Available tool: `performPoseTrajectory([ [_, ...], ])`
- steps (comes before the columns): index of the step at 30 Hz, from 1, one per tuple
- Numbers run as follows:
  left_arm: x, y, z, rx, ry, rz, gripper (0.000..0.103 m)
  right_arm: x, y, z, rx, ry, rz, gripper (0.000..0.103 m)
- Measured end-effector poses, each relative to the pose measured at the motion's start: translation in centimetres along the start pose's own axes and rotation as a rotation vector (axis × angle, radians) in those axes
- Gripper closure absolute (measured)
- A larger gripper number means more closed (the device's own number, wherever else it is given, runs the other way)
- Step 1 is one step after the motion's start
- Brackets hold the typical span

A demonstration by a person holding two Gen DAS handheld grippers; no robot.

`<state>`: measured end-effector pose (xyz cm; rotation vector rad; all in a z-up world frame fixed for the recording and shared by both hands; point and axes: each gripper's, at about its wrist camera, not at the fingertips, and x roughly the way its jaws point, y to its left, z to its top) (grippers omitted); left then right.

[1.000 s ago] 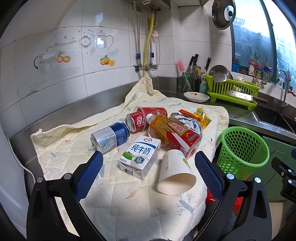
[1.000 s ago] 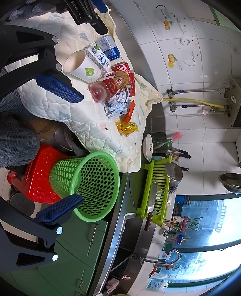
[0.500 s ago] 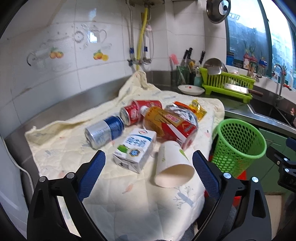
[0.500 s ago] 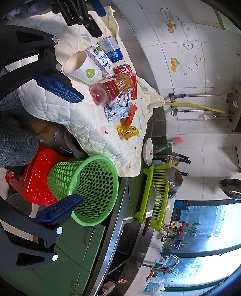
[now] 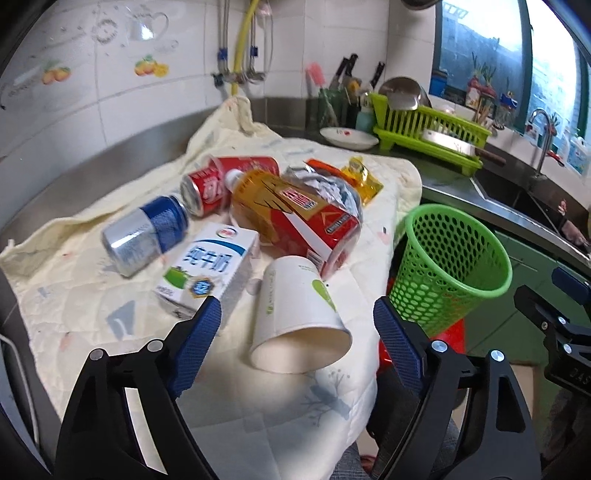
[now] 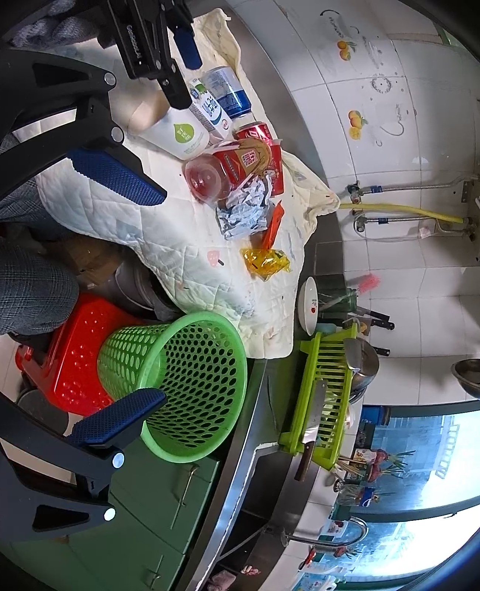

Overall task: Collect trash
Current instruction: 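Grasp the white paper cup with the left gripper while the right gripper reaches for the crumpled tissue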

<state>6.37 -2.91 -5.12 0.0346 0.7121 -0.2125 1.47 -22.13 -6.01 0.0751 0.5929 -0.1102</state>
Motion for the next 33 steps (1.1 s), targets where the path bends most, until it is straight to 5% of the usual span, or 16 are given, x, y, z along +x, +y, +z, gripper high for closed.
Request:
performPoseTrajectory([
  [23,6.6,0.1,0.9,0.045,0.167,0.049,0.027,4.9,-0.4,1.1,-0.043,0.073,0.096,0.007],
  [28,7.3,-0.1,0.8,0.052,0.192,0.029,0.041,5.9,-0.2,1.8,-0.062,0.084,0.127,0.007],
  [33,7.2,-0.1,0.8,0.046,0.182,0.021,0.042,7.0,0.2,3.1,-0.100,0.092,0.148,0.008],
])
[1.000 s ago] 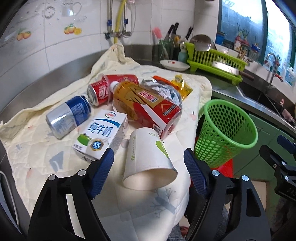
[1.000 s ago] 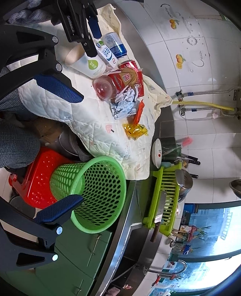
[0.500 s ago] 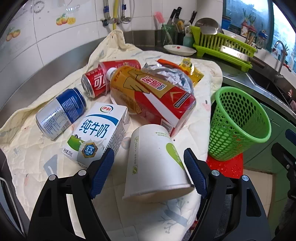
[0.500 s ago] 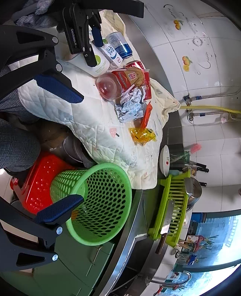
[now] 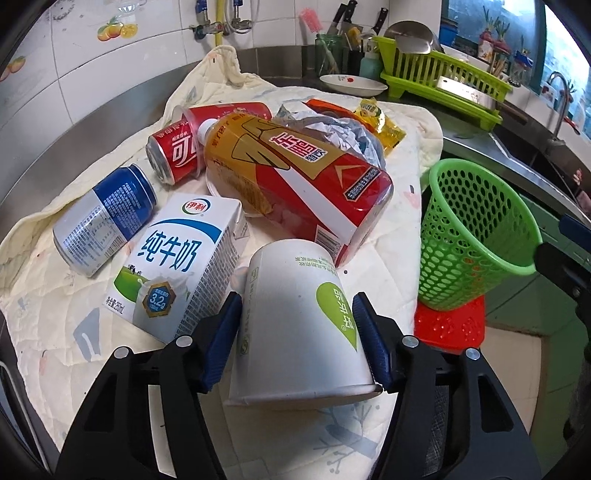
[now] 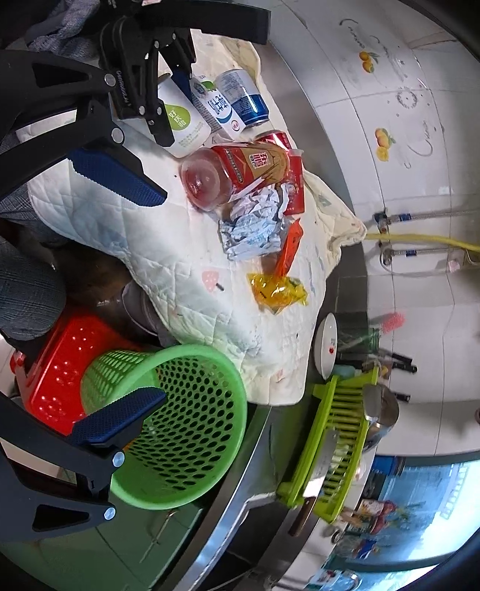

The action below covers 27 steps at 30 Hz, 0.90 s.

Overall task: Collect trash
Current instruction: 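Grasp the white paper cup with the left gripper while the right gripper reaches for the crumpled tissue, then close the right gripper on the crumpled tissue and lift it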

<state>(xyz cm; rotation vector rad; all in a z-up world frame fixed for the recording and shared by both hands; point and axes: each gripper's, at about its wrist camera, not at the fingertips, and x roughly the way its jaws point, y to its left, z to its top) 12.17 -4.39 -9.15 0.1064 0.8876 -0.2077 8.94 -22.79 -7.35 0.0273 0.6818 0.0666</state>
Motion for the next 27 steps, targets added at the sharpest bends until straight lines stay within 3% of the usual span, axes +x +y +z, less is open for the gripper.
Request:
performPoseTrajectory([
  [2,-0.2,0.1,-0.1,0.001,-0.008,-0.004,0.043,0.5,0.0,0.6,-0.010,0.005,0.012,0.009],
  [5,-0.6,0.4,-0.4,-0.003,-0.014,-0.013,0.044,1.4,0.2,1.5,-0.025,0.018,0.034,0.019],
  [12,-1.8,1.4,-0.7,-0.029,-0.036,-0.026,0.044,4.2,0.4,4.6,-0.055,0.027,0.084,0.022],
  [27,-5.0,4.2,0.7,-0.079,-0.117,-0.019,0.044,11.8,2.8,10.2,-0.056,0.164,0.358,0.023],
])
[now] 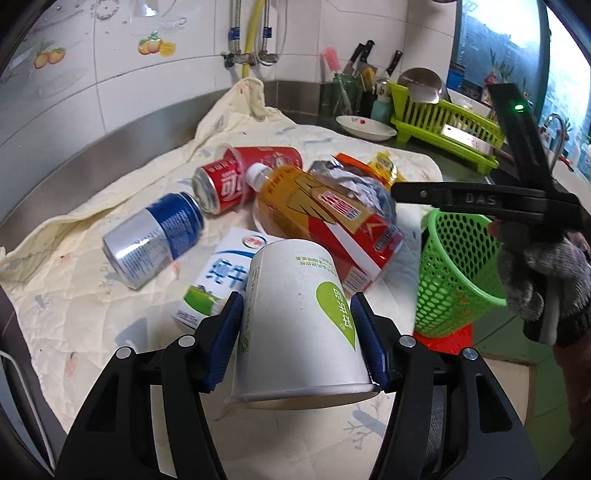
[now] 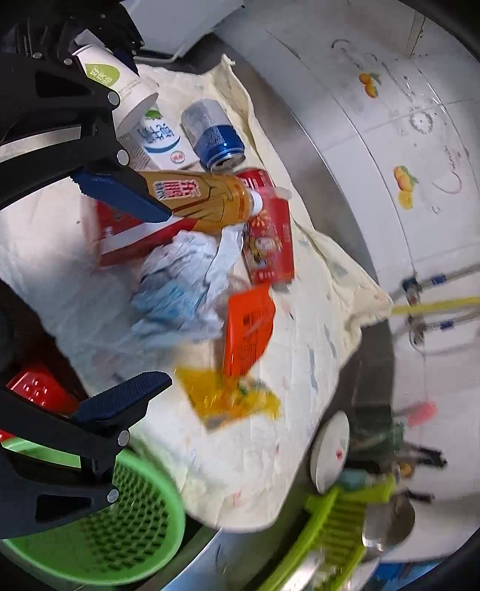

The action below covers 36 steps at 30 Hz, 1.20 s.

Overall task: Collect trash
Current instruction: 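Close the right gripper on the crumpled tissue and lift it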

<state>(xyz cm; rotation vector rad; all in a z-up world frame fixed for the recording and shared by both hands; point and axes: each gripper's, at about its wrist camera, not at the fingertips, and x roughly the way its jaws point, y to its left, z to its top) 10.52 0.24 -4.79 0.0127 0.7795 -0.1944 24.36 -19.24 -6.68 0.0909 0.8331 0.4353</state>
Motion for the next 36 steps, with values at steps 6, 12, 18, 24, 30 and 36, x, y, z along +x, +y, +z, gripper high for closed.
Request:
performPoseTrajectory([
  [6,0.1,0.7,0.4,-0.006,-0.003,0.008,0.044,3.0,-1.4,1.6,0.076,0.051,0.108,0.023],
  [12,0.4,1.1,0.6,-0.013,-0.004,0.010,0.044,5.7,-2.0,1.7,0.081,0.118,0.120,0.023],
  [18,0.3,1.4,0.6,-0.018,-0.007,0.012,0.044,6.6,-3.7,0.8,0.154,0.141,0.174,0.031],
  [24,-0.1,1.5,0.7,-0.023,-0.021,0.010,0.044,4.8,-3.4,0.7,0.156,0.102,0.196,0.048],
  [30,-0.5,1.2,1.0,-0.015,-0.036,0.007,0.044,4.0,-3.1,0.5,0.114,0.102,0.171,0.053],
  [36,-0.5,1.3,1.1,-0.014,-0.037,0.014,0.044,5.0,-3.4,0.4,0.127,0.110,0.165,0.030],
])
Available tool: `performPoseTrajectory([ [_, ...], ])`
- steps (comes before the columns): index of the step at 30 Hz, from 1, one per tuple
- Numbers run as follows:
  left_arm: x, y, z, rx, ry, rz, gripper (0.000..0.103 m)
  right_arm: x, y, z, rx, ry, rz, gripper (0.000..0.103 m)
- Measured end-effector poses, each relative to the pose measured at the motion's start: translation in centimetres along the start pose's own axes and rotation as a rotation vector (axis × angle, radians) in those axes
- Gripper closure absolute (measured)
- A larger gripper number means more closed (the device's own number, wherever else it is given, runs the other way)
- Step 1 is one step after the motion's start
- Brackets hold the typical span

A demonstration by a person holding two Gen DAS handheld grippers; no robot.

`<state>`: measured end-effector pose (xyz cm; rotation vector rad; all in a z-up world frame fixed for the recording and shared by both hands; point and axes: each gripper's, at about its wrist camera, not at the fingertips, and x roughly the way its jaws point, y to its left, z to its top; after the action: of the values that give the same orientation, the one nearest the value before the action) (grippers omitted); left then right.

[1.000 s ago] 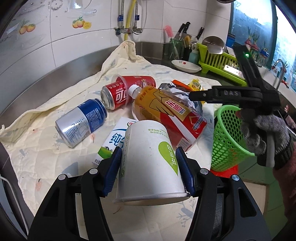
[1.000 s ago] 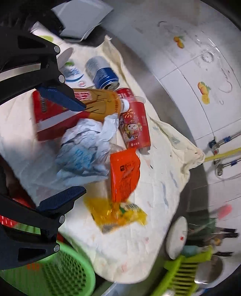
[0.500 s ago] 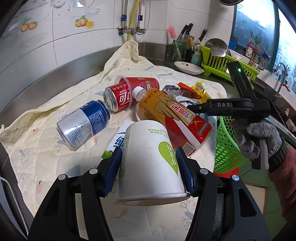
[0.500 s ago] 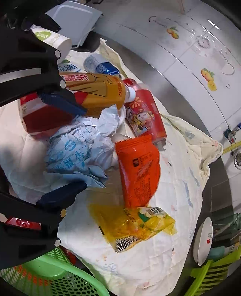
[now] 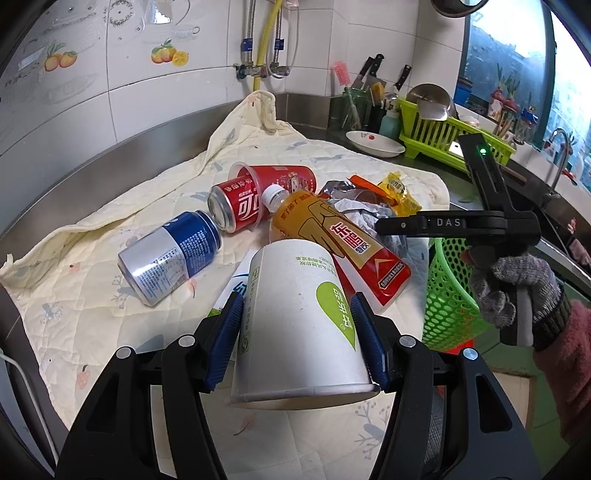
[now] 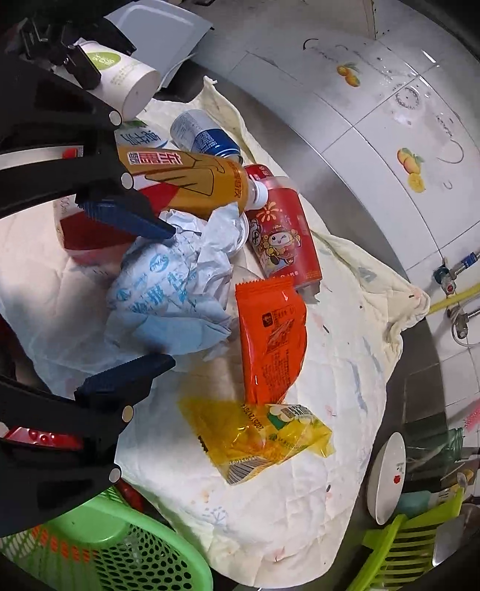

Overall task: Collect trash
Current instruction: 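Close the right gripper on the crumpled tissue and lift it, then drop the tissue into the green basket with the right gripper while the left gripper drops the paper cup in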

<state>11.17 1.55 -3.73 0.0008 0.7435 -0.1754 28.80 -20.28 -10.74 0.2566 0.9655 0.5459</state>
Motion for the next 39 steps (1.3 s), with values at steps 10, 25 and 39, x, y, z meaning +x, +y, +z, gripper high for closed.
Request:
performPoseTrajectory([
  [10,0.3,0.4,0.1,-0.003,0.002,0.003,0.044,1.1,-0.6,-0.5,0.014,-0.001,0.077,0.055],
  [25,-1.9,-0.6,0.6,0.008,-0.054,-0.016,0.044,-5.7,3.1,-2.4,-0.105,-0.130,0.095,0.069],
  [39,-2.3,-5.0,2.2,0.067,-0.087,-0.097,0.044,-14.1,-1.6,-6.6,-0.027,-0.264,-0.132,0.069],
])
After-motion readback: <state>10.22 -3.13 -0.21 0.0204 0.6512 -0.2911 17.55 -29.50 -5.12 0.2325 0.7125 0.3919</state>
